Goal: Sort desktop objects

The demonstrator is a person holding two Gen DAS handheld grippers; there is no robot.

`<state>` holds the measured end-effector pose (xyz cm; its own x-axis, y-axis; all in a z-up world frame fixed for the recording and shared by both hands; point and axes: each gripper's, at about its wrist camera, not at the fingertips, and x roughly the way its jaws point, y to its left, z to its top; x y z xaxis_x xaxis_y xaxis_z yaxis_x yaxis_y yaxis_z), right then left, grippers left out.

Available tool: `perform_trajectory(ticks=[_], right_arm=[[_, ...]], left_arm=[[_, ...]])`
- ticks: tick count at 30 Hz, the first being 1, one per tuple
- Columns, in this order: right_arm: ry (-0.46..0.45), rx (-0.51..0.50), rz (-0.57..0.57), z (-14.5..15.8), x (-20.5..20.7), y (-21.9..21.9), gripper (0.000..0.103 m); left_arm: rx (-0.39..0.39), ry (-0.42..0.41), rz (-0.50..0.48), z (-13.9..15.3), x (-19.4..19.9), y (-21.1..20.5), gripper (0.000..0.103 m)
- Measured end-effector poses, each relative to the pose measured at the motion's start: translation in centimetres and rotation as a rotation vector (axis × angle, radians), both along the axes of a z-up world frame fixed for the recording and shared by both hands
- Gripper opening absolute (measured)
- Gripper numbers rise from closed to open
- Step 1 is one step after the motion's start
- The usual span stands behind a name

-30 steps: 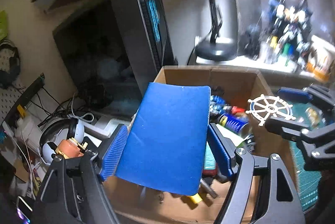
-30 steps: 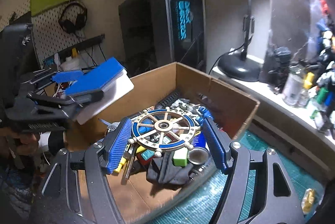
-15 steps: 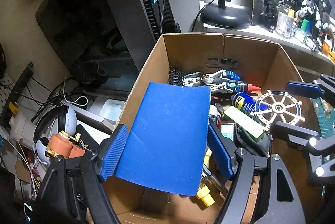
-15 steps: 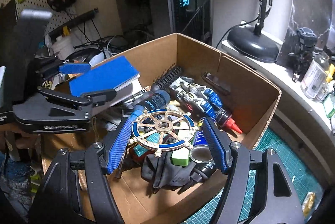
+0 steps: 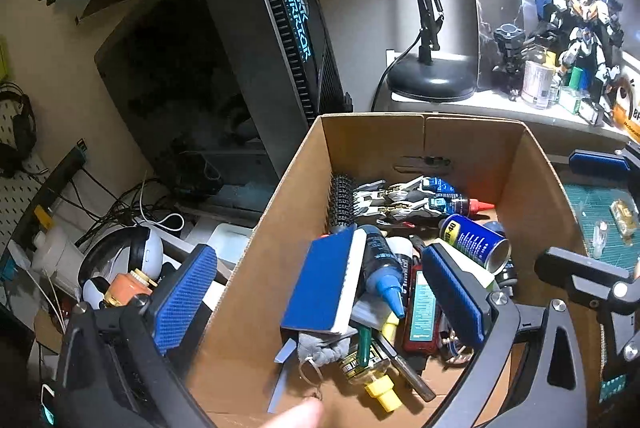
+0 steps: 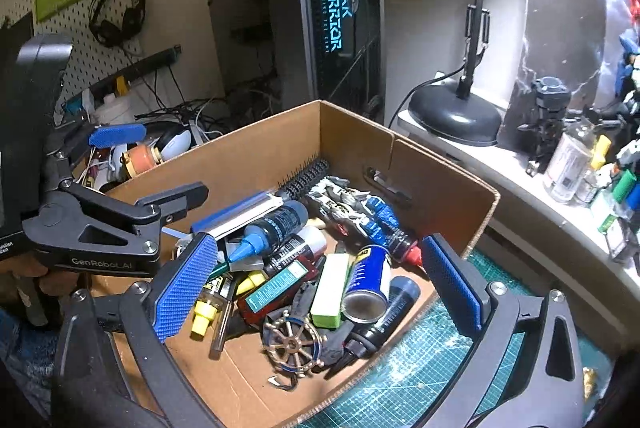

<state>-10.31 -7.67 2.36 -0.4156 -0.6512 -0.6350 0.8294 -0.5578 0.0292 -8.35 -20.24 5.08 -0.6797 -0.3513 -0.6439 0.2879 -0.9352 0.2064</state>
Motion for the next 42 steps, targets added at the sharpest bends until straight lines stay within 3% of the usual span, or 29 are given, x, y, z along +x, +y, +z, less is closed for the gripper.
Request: perform_trajectory(ticks=[18,31,42], right_arm=[[0.039,-0.062,-0.023,2.1,2.2,4.0,0.102],[0.082,-0.08,-0.053,3.8,4.7,7.7,0.102],[0.123,-0.105,-0.122,5.4,6.9,12.3,0.102]], left_arm=[[-0.008,0.075,-0.003,1.6,3.5,2.7,0.103],[-0.031,0.141,-0.054,3.4,6.0,6.3,0.103],[0.006,0.207,-0.12,4.4,8.0,9.9,0.103]])
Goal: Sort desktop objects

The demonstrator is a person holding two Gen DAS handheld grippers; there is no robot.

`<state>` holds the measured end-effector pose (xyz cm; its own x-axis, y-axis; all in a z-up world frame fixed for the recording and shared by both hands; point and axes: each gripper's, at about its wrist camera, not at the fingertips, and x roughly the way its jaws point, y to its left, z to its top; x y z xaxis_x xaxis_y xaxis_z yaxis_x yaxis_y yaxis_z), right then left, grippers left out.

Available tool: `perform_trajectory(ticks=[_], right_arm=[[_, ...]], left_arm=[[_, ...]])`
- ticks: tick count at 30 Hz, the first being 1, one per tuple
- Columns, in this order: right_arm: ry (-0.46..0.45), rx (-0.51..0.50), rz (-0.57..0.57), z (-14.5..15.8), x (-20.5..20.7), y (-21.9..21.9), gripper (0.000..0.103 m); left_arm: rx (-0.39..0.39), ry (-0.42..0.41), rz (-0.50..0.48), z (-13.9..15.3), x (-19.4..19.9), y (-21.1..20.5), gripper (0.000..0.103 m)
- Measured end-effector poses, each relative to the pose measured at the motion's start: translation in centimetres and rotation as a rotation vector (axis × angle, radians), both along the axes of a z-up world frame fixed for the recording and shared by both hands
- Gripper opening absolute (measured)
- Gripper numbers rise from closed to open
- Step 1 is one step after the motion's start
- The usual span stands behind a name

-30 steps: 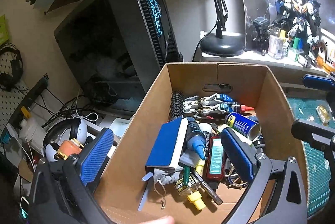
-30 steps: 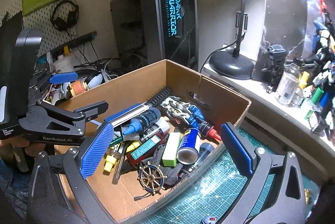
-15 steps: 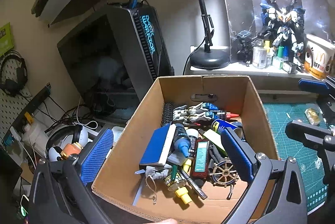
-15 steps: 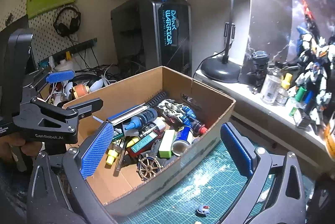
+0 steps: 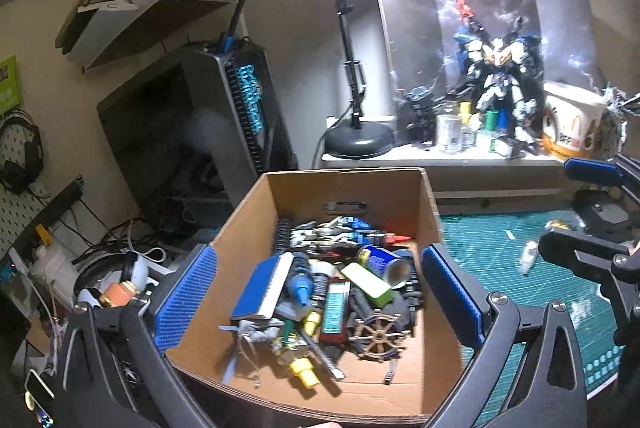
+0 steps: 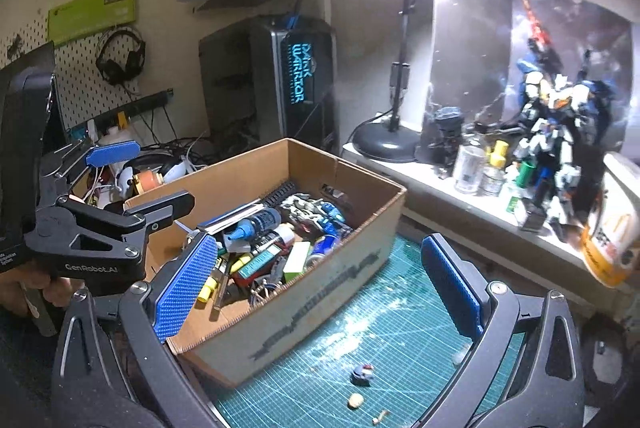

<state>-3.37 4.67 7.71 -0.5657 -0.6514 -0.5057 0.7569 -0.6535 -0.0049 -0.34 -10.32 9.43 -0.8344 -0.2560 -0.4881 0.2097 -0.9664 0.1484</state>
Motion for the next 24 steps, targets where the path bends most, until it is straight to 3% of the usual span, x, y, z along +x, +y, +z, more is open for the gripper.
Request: perform_trajectory(ticks=[16,24], right_arm=[[0.024,-0.055,-0.138,0.3,4.8,9.0,0.102],[0.015,-0.038,-0.234,-1.0,7.3,12.8,0.102]], left_arm=[[0.036,0.039,-0.102,-0.5,2.9,4.4,0.103],[0.023,0.053,-0.121,-1.4,5.4,5.4,0.103]])
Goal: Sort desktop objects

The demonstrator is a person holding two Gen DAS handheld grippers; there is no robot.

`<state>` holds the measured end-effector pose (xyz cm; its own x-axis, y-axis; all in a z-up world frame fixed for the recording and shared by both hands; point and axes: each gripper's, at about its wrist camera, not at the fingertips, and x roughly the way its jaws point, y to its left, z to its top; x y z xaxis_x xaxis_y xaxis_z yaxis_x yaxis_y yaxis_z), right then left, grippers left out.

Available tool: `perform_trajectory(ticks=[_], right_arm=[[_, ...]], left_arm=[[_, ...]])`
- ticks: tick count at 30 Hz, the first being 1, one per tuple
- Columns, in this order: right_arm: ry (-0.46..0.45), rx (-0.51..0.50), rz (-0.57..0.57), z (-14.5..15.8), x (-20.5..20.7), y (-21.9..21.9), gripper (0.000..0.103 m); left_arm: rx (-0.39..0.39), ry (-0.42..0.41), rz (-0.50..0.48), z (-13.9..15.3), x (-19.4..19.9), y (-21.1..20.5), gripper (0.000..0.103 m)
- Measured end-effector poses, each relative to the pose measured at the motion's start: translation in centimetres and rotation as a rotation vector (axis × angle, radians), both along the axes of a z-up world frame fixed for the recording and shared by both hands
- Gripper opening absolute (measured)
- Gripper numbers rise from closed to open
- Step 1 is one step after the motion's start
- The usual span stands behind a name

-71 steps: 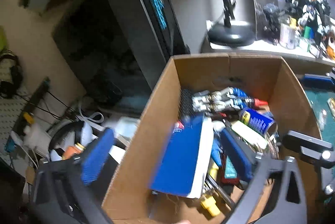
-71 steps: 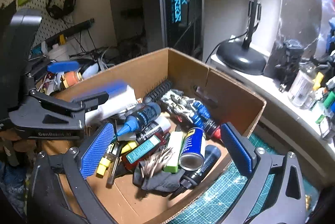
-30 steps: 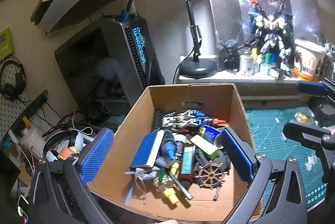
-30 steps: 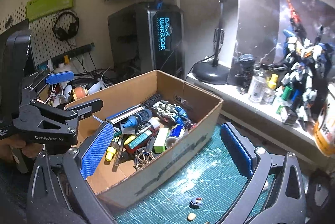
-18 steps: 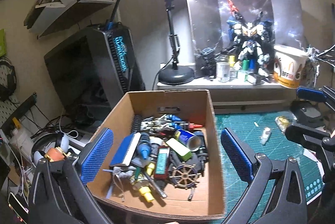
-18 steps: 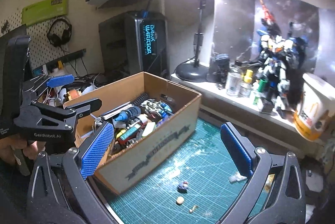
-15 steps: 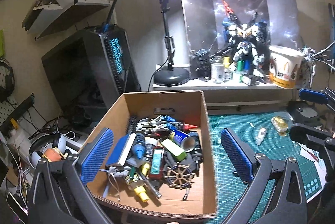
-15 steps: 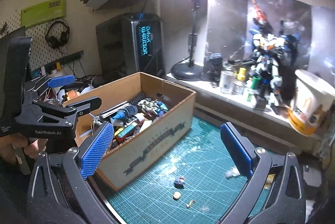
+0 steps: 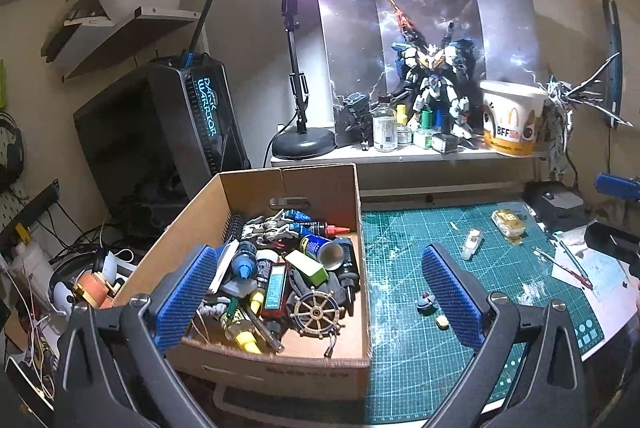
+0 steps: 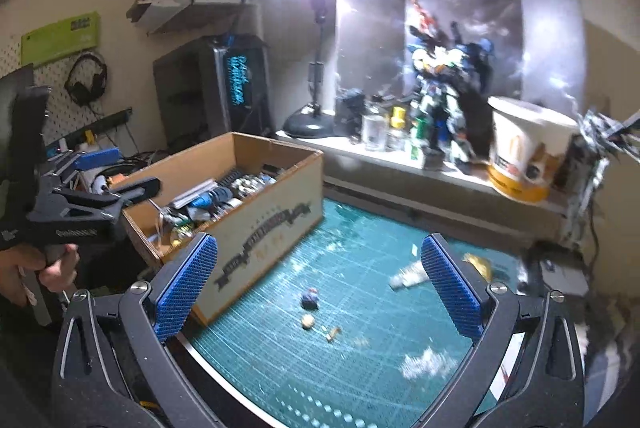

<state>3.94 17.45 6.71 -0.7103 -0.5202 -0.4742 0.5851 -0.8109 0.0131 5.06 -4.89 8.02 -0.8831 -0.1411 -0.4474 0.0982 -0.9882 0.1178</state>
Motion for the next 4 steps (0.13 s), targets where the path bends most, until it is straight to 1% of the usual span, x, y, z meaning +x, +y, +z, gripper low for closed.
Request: perform_trajectory(ticks=[4], right_arm=[[-0.007,0.007,-0.048,-0.4,0.8,1.6,0.102]], left_arm=[[0.001,0.005,-0.01,-0.4,0.9,0.1,0.103]])
